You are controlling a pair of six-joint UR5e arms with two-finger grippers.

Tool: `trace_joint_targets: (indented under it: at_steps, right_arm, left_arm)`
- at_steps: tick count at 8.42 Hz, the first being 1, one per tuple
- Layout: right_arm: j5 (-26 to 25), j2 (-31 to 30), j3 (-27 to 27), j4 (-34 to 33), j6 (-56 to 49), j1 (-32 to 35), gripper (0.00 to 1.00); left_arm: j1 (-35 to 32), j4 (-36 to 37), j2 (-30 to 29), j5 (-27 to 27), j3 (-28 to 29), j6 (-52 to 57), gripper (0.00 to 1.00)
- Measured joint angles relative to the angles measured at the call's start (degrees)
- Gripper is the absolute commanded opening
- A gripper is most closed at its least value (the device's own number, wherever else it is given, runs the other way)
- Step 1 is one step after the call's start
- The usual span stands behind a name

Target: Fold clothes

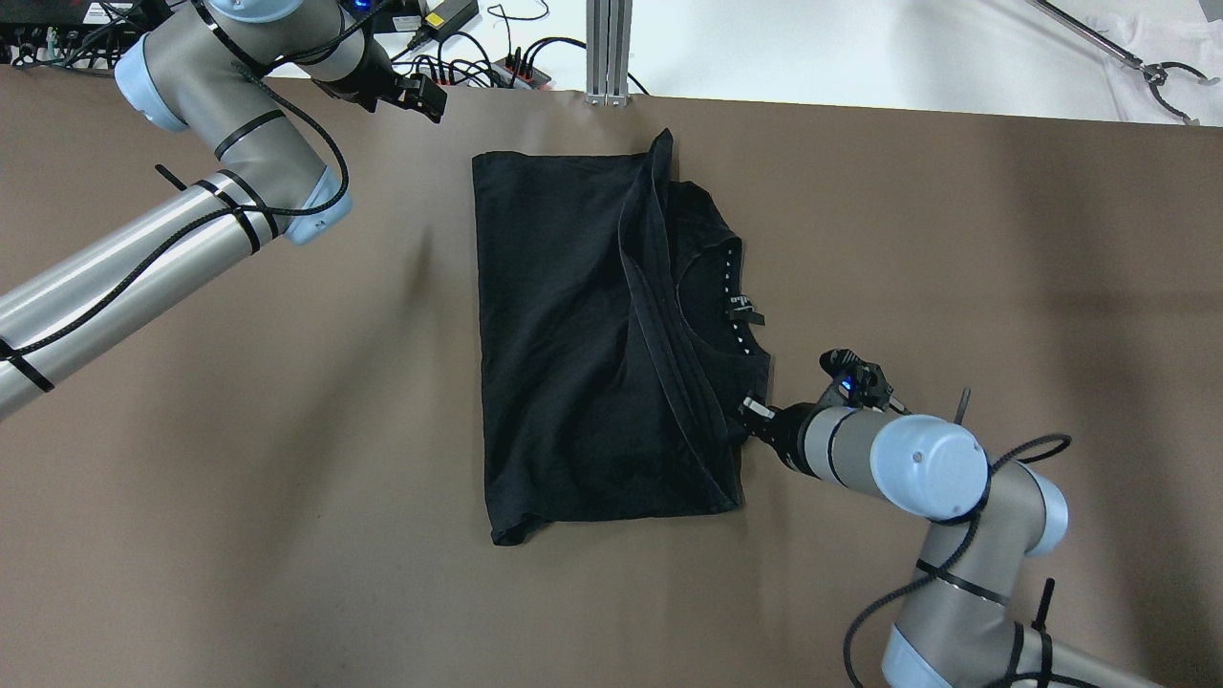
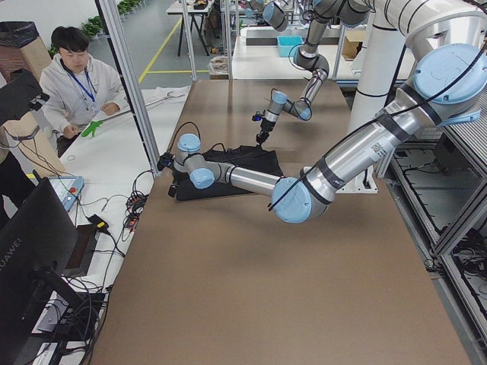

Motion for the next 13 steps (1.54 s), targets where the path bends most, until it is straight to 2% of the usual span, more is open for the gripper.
trace_joint_targets:
  at_steps: [1, 2, 3, 5, 7, 9, 11, 13]
  right_arm:
    - [-1.5, -3.5, 3.6, -0.1, 0.0, -2.3, 0.0]
    - [-2.8, -6.5, 6.8, -0.1, 0.0, -4.3, 0.07]
    - [-3.7, -8.3, 8.5, -0.1, 0.0, -5.5, 0.91]
    - [-4.8, -9.2, 9.7, -0.4, -1.1, -6.5, 0.94]
    - [-5.7, -7.3, 11.5, -5.1, -5.6, -6.4, 0.94]
    - [-5.7, 0.3, 12.8, -15.7, -10.2, -5.7, 0.93]
    - [-5.6, 10.1, 12.4, -29.1, -14.3, -5.8, 0.83]
    - [-5.5, 13.4, 11.4, -34.4, -22.6, -7.1, 0.82]
  left_arm:
    - [0.5, 0.0, 0.8, 0.0, -1.4, -0.9, 1.0]
    - [0.9, 0.0, 1.3, 0.0, -2.4, -1.8, 1.0]
    - [1.2, 0.0, 1.6, 0.0, -3.0, -2.4, 1.0]
    - [1.3, 0.0, 1.7, 0.0, -3.4, -2.8, 1.0]
    - [1.4, 0.0, 1.8, 0.0, -3.4, -2.9, 1.0]
    - [1.4, 0.0, 1.8, 0.0, -3.4, -2.9, 1.0]
    - [1.4, 0.0, 1.9, 0.0, -3.4, -3.0, 1.0]
    - [1.4, 0.0, 2.0, 0.0, -3.7, -3.0, 1.0]
